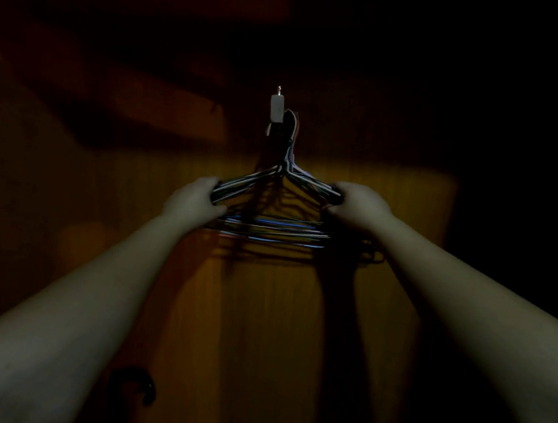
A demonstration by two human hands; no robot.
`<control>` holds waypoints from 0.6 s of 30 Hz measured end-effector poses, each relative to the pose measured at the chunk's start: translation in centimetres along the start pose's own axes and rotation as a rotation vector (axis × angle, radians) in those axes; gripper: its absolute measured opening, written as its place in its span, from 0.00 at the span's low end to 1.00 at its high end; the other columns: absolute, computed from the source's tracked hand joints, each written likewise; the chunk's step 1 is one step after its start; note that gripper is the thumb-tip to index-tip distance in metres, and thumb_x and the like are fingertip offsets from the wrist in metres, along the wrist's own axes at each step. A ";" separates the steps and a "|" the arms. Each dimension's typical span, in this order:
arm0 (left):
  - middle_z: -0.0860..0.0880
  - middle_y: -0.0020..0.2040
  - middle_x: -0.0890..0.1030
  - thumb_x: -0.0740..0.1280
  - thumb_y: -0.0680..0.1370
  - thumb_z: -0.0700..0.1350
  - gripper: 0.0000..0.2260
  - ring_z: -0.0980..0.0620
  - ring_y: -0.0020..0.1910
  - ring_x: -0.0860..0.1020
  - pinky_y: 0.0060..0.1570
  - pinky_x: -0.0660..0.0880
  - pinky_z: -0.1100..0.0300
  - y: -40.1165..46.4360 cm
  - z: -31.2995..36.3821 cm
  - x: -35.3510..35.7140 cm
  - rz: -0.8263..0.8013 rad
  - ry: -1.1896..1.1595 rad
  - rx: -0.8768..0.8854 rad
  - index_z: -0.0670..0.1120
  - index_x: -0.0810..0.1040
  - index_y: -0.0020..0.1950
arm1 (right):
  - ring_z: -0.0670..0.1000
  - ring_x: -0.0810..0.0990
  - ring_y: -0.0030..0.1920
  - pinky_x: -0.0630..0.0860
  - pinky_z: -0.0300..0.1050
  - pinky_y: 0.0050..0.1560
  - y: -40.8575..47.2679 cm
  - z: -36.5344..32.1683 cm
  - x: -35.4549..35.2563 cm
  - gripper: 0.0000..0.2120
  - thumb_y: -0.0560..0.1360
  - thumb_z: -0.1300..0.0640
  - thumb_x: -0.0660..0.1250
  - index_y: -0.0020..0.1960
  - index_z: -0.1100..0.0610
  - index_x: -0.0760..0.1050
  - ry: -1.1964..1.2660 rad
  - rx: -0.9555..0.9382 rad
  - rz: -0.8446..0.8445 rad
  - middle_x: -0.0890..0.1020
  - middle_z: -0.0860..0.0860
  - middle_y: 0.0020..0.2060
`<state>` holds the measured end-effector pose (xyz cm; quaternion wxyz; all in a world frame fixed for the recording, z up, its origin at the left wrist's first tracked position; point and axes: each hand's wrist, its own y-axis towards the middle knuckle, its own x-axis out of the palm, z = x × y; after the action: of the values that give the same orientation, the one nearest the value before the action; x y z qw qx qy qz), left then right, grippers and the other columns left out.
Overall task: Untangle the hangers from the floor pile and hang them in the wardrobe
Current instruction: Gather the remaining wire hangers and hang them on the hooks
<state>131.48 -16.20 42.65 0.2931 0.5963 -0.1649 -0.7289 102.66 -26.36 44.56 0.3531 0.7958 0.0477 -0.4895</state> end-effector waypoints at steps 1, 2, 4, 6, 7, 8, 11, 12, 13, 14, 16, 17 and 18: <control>0.44 0.63 0.75 0.71 0.75 0.47 0.22 0.44 0.59 0.76 0.54 0.75 0.51 0.0 0.1 0.0 -0.010 -0.006 -0.003 0.45 0.72 0.67 | 0.51 0.78 0.56 0.75 0.46 0.49 0.0 0.0 -0.1 0.20 0.76 0.53 0.68 0.67 0.47 0.72 0.002 0.004 -0.004 0.79 0.49 0.58; 0.44 0.63 0.75 0.71 0.75 0.47 0.23 0.44 0.60 0.76 0.55 0.75 0.52 0.0 0.2 -0.1 -0.015 -0.013 -0.005 0.45 0.71 0.68 | 0.51 0.77 0.56 0.75 0.46 0.50 0.0 0.0 -0.1 0.19 0.76 0.53 0.69 0.66 0.48 0.72 -0.001 0.004 -0.007 0.79 0.49 0.58; 0.44 0.64 0.75 0.71 0.75 0.48 0.23 0.45 0.61 0.75 0.55 0.73 0.53 -0.1 0.3 -0.1 -0.023 -0.022 -0.005 0.45 0.71 0.69 | 0.51 0.77 0.57 0.74 0.47 0.52 0.1 -0.1 -0.3 0.19 0.76 0.52 0.69 0.66 0.49 0.72 -0.013 0.007 -0.016 0.78 0.50 0.59; 0.44 0.64 0.75 0.71 0.76 0.49 0.23 0.45 0.60 0.76 0.54 0.73 0.54 -0.1 0.1 -0.1 -0.028 -0.041 0.012 0.45 0.71 0.68 | 0.52 0.76 0.60 0.71 0.52 0.61 0.0 -0.2 -0.6 0.20 0.76 0.51 0.69 0.66 0.49 0.71 -0.051 0.009 -0.010 0.78 0.50 0.60; 0.44 0.63 0.75 0.72 0.75 0.49 0.23 0.46 0.60 0.76 0.54 0.73 0.55 -0.2 0.1 -0.2 -0.028 -0.055 0.026 0.45 0.71 0.67 | 0.52 0.75 0.62 0.68 0.54 0.65 0.0 -0.3 -0.7 0.21 0.76 0.50 0.69 0.67 0.49 0.70 -0.075 0.008 0.000 0.77 0.50 0.61; 0.45 0.63 0.76 0.72 0.75 0.50 0.23 0.46 0.60 0.76 0.54 0.73 0.55 -0.2 0.0 -0.3 -0.027 -0.068 0.037 0.45 0.71 0.67 | 0.52 0.74 0.63 0.65 0.55 0.68 0.0 -0.3 -0.8 0.22 0.76 0.50 0.69 0.68 0.49 0.70 -0.092 0.006 0.008 0.77 0.50 0.62; 0.45 0.64 0.76 0.73 0.74 0.52 0.26 0.46 0.60 0.76 0.56 0.74 0.54 -0.5 -0.3 -0.6 -0.027 -0.092 0.050 0.45 0.71 0.68 | 0.53 0.73 0.66 0.62 0.55 0.69 -0.2 -0.4 -1.0 0.26 0.75 0.49 0.69 0.70 0.49 0.67 -0.099 0.007 -0.002 0.75 0.50 0.65; 0.45 0.64 0.76 0.73 0.74 0.52 0.26 0.46 0.60 0.76 0.56 0.74 0.53 -0.6 -0.3 -0.8 -0.023 -0.088 0.052 0.45 0.70 0.69 | 0.53 0.72 0.66 0.63 0.54 0.69 -0.3 -0.5 -1.1 0.27 0.75 0.48 0.69 0.71 0.49 0.67 -0.104 0.008 -0.007 0.75 0.50 0.66; 0.44 0.63 0.76 0.73 0.74 0.52 0.26 0.46 0.60 0.76 0.56 0.74 0.53 -0.8 -0.2 -1.0 -0.020 -0.080 0.053 0.44 0.70 0.69 | 0.53 0.72 0.66 0.63 0.54 0.68 -0.4 -0.6 -1.2 0.27 0.75 0.48 0.69 0.71 0.50 0.66 -0.109 0.010 -0.015 0.75 0.51 0.66; 0.44 0.63 0.76 0.72 0.75 0.52 0.26 0.45 0.60 0.76 0.55 0.74 0.53 -1.0 -0.2 -1.1 -0.018 -0.073 0.053 0.44 0.71 0.68 | 0.53 0.72 0.67 0.63 0.54 0.68 -0.5 -0.8 -1.3 0.28 0.75 0.48 0.69 0.72 0.50 0.66 -0.114 0.013 -0.025 0.74 0.51 0.67; 0.44 0.62 0.76 0.72 0.75 0.53 0.25 0.45 0.59 0.76 0.54 0.74 0.53 -1.4 -0.2 -1.4 -0.012 -0.052 0.055 0.44 0.71 0.68 | 0.54 0.71 0.68 0.62 0.54 0.68 -0.7 -1.2 -1.5 0.29 0.75 0.47 0.69 0.73 0.51 0.65 -0.119 0.025 -0.041 0.73 0.52 0.68; 0.44 0.61 0.76 0.71 0.75 0.53 0.24 0.45 0.58 0.76 0.54 0.74 0.53 -1.7 -0.2 -1.5 -0.010 -0.040 0.053 0.44 0.71 0.67 | 0.54 0.70 0.68 0.62 0.54 0.69 -0.9 -1.4 -1.6 0.30 0.75 0.47 0.69 0.73 0.51 0.64 -0.123 0.033 -0.053 0.72 0.52 0.68; 0.44 0.61 0.76 0.71 0.75 0.54 0.24 0.45 0.57 0.77 0.53 0.75 0.52 -1.9 -0.2 -1.7 -0.009 -0.029 0.047 0.45 0.71 0.67 | 0.55 0.70 0.68 0.62 0.54 0.69 -1.0 -1.5 -1.8 0.30 0.75 0.46 0.69 0.73 0.51 0.64 -0.126 0.044 -0.066 0.72 0.53 0.69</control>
<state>131.44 -13.66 42.78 0.2733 0.5932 -0.1832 -0.7347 102.47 -24.19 45.91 0.3215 0.7690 0.0406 -0.5510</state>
